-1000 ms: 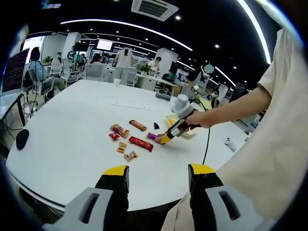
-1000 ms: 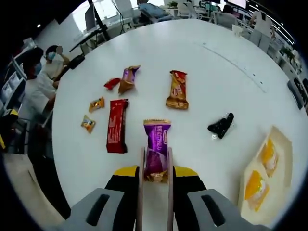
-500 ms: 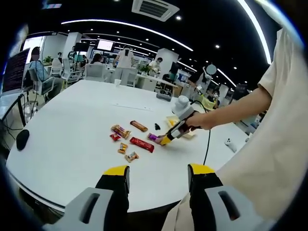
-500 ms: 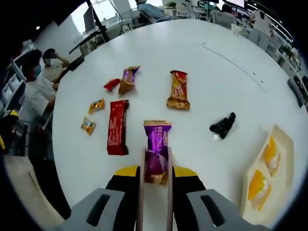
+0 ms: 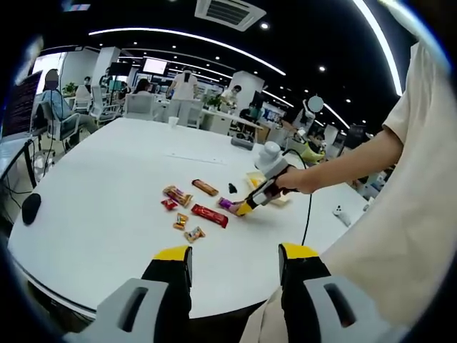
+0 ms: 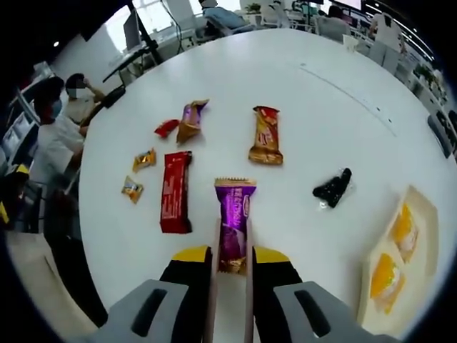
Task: Place the target food into the container with the food tongs after gripping and lifting it, then release it inside without dropping or visibly crushing the food.
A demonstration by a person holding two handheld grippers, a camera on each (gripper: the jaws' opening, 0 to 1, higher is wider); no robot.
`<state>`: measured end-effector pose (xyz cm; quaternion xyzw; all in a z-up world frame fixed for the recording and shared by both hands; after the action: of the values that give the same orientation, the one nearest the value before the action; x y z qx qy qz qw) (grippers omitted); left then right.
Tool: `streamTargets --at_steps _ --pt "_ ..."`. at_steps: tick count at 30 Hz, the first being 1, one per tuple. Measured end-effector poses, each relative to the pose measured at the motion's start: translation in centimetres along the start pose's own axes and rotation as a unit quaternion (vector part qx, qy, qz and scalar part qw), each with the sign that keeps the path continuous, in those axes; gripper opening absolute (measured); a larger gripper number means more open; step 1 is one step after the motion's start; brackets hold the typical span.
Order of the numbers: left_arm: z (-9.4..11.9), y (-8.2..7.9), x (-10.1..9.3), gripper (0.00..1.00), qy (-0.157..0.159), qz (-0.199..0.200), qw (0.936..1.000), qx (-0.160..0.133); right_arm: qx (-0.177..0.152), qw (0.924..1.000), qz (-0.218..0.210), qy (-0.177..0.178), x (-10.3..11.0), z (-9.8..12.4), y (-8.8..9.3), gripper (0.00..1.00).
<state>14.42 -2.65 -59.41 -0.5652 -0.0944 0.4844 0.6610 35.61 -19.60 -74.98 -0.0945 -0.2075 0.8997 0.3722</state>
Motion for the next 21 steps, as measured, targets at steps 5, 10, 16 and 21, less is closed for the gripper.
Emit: streamTargets --at_steps 5,10,16,21 --pt "0.0 0.0 0.1 0.48 -0.001 0.000 1.0000 0.001 -0.005 0.9999 -0.010 -0.002 0.3 0.7 -0.1 0.21" --pt "-0.1 0.0 0.1 0.48 0.001 -0.001 1.0000 0.002 -0.010 0.9998 -0.017 -0.004 0.5 1.3 -0.2 0.21" --pt "-0.4 -0.1 -0.1 0.48 0.004 -0.003 1.0000 0.003 -0.012 0.9997 -0.022 -0.005 0.7 1.6 -0.4 0.21" --pt "-0.5 -0.1 -0.1 0.48 0.004 -0.003 1.0000 0.003 -0.014 0.9996 -0.026 -0.005 0.5 1.7 -0.4 0.21"
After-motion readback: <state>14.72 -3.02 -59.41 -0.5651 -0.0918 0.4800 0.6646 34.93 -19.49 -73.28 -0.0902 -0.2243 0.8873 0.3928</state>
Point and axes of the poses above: the point that each gripper's makers call its tool centre point, and the gripper's own axes: z roughly backward along the fingers, x roughly to its left, y roughly out of its underside, the point moved 1 cm from there along z, roughly backward along the fingers, and after that the axes turned 12 degrees about y, right-handed, at the moved point
